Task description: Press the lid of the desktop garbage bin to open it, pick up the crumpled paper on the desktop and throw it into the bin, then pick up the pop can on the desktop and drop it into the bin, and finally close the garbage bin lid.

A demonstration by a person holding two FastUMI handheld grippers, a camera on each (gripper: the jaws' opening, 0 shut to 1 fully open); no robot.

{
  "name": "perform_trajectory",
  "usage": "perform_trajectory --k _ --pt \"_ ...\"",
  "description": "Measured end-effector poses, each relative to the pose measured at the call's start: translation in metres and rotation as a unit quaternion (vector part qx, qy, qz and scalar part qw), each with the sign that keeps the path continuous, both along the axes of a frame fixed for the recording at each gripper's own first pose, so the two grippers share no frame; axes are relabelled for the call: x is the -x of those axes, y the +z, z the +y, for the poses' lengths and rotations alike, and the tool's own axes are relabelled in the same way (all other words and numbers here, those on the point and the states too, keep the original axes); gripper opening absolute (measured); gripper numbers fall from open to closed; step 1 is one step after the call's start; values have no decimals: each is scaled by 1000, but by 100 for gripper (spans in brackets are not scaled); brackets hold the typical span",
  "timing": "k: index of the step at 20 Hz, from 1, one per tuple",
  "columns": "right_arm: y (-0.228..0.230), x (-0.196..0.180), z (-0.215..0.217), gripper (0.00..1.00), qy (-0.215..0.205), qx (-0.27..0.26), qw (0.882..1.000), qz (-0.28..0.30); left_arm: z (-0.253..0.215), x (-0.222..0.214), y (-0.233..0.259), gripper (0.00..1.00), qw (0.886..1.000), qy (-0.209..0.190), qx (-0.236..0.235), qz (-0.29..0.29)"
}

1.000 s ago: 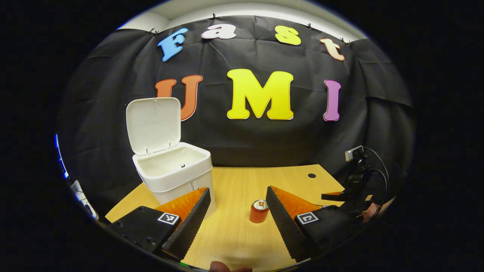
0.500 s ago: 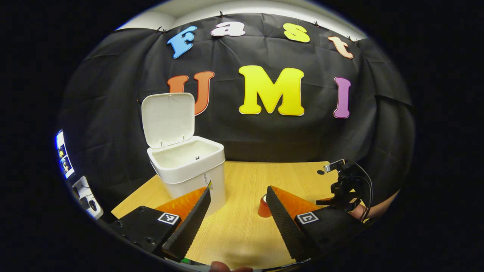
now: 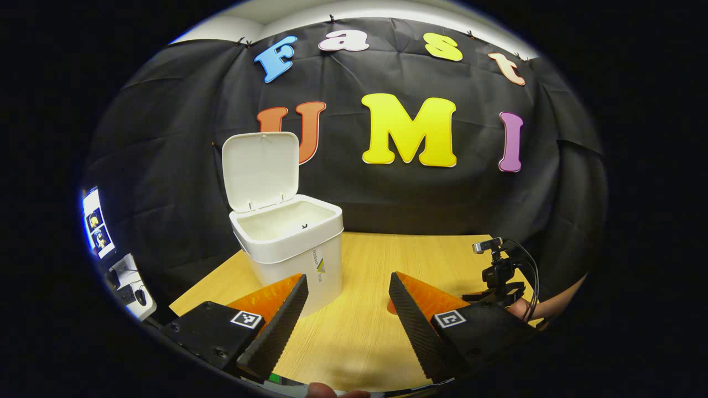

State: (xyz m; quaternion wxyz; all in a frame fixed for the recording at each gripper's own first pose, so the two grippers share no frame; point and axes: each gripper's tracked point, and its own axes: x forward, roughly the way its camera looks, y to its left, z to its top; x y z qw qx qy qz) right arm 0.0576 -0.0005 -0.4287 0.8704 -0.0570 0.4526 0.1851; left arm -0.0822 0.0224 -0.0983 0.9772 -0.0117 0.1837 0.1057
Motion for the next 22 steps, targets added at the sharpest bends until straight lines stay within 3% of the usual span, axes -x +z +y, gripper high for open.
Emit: perform_trajectory --k 3,4,7,9,10,11,12,13,14,18,22 --pt "-1 1 0 76 1 7 1000 1 5 3 -5 97 1000 13 12 7" --pt "-1 1 0 59 1 8 1000 3 7 5 -6 97 1000 17 14 8" --pt "1 3 4 55 13 4 1000 4 12 4 -3 97 1000 24 12 3" --pt "-1 1 4 27 16 5 1000 5 12 4 -1 97 1000 25 10 1" --pt "-3 0 7 24 20 0 1000 6 12 4 1 97 1000 24 10 0" --pt "3 4 7 28 17 -3 1000 14 12 4 2 97 1000 24 9 -1" --pt "1 9 12 12 20 -16 999 26 12 4 2 97 1000 23 9 -1" --pt "1 15 17 12 27 -19 999 30 13 4 1 100 1000 23 9 -1" --pt "2 20 19 4 32 -19 999 31 14 5 1 97 1000 23 9 -1" --pt "36 32 25 3 37 -32 999 17 15 6 3 97 1000 17 12 -8" --pt "107 34 30 3 38 -60 997 -30 24 6 6 97 1000 8 10 -22"
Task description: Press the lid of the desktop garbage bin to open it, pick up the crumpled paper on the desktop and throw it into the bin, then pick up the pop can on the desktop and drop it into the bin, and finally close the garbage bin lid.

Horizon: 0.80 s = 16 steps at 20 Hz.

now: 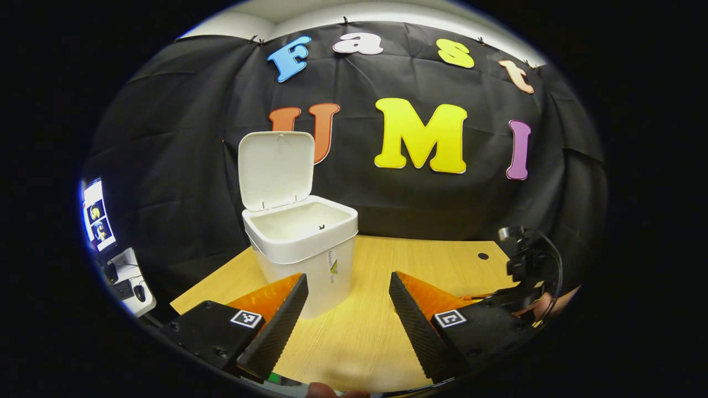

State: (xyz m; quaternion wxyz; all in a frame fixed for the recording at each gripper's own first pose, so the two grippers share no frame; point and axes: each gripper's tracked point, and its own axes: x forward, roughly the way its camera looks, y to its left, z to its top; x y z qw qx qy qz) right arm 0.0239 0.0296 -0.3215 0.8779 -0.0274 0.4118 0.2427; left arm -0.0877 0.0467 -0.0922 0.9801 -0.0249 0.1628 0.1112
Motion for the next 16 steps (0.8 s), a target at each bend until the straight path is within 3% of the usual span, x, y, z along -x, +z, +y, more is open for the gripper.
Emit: perform_trajectory --k 7,16 --pt "159 -23 61 3 33 -65 990 -120 43 10 -10 97 1000 17 18 -7" --pt "263 -60 213 2 104 -115 966 -208 101 54 -14 97 999 33 17 -2"
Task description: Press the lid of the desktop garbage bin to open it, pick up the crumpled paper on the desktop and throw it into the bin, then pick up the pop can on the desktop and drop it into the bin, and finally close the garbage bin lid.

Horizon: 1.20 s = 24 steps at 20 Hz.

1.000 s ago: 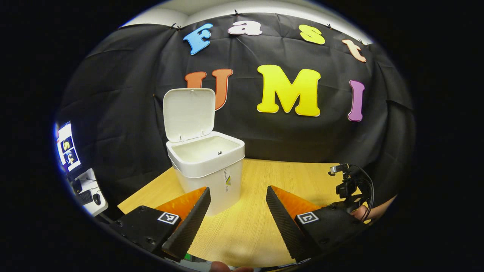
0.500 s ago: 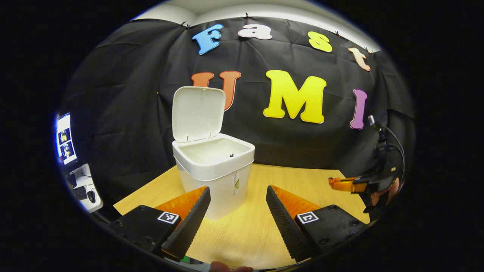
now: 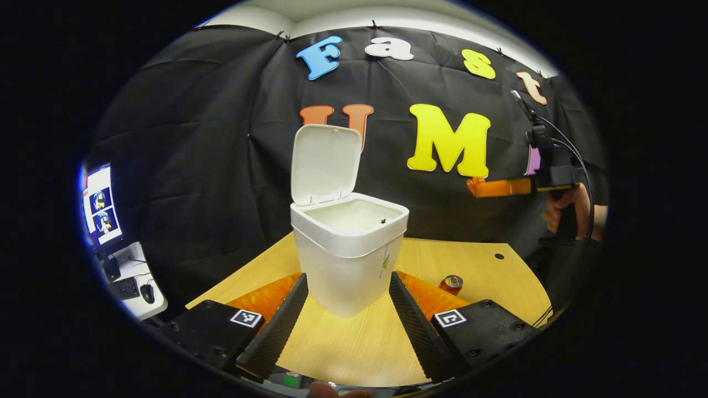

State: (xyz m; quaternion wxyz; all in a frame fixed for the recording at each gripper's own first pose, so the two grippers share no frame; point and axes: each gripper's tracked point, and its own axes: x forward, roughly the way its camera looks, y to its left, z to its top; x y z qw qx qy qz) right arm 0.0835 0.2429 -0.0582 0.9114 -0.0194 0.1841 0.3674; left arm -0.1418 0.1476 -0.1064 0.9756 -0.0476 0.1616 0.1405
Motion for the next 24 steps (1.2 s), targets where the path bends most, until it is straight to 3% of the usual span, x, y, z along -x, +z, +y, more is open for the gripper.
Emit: perform_trajectory --k 7,14,18,19,20,22,24 --pt "2 21 138 2 84 -2 996 -4 34 41 -2 97 999 52 12 -2" --pt "-28 19 193 5 97 19 995 18 62 64 0 97 997 83 -3 3" --pt "-38 15 198 18 95 21 995 25 63 73 -4 97 996 85 -6 2" --pt "-38 15 198 24 95 16 995 29 61 71 -2 97 997 83 -8 -1" --pt "-40 14 197 37 92 18 995 30 60 69 -2 97 997 80 -10 -1" --pt "-43 11 191 39 86 22 995 33 56 65 -2 97 997 72 -11 -2" --pt "-42 11 187 54 84 22 996 33 48 60 -1 97 998 61 -13 -4"
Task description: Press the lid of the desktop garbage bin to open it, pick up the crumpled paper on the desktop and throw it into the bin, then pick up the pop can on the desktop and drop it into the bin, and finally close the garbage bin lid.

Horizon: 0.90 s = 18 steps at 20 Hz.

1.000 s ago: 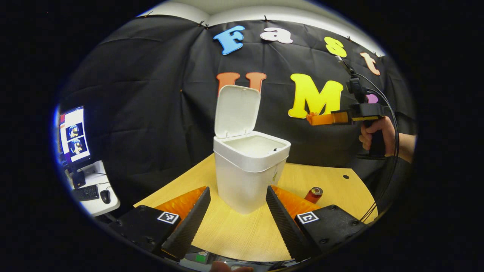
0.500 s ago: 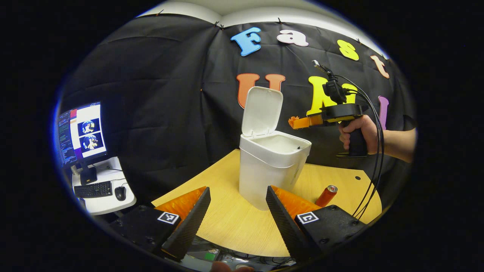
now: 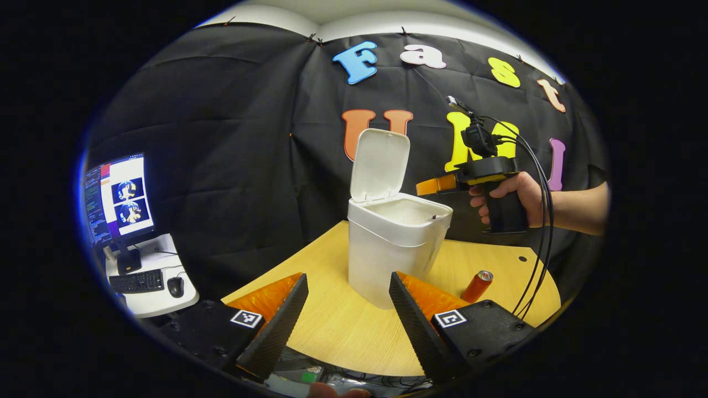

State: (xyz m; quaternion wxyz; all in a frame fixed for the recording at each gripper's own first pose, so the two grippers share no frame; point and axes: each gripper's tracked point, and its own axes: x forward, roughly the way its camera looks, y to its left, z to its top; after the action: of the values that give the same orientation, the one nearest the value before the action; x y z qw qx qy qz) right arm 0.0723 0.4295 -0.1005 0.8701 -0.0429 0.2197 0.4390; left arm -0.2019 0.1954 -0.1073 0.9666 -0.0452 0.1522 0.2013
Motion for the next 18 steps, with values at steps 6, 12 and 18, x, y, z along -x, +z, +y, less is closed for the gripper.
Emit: perform_trajectory --k 6,12,18 --pt "31 3 -43 87 -21 -21 999 -41 -39 -36 9 97 997 -73 -19 -16" --pt "60 1 -134 93 -102 -58 992 -49 -87 -69 -5 97 987 -160 -22 -14" --pt "30 13 -264 94 -198 -25 979 -40 -166 -114 -27 97 963 -268 -26 -4"
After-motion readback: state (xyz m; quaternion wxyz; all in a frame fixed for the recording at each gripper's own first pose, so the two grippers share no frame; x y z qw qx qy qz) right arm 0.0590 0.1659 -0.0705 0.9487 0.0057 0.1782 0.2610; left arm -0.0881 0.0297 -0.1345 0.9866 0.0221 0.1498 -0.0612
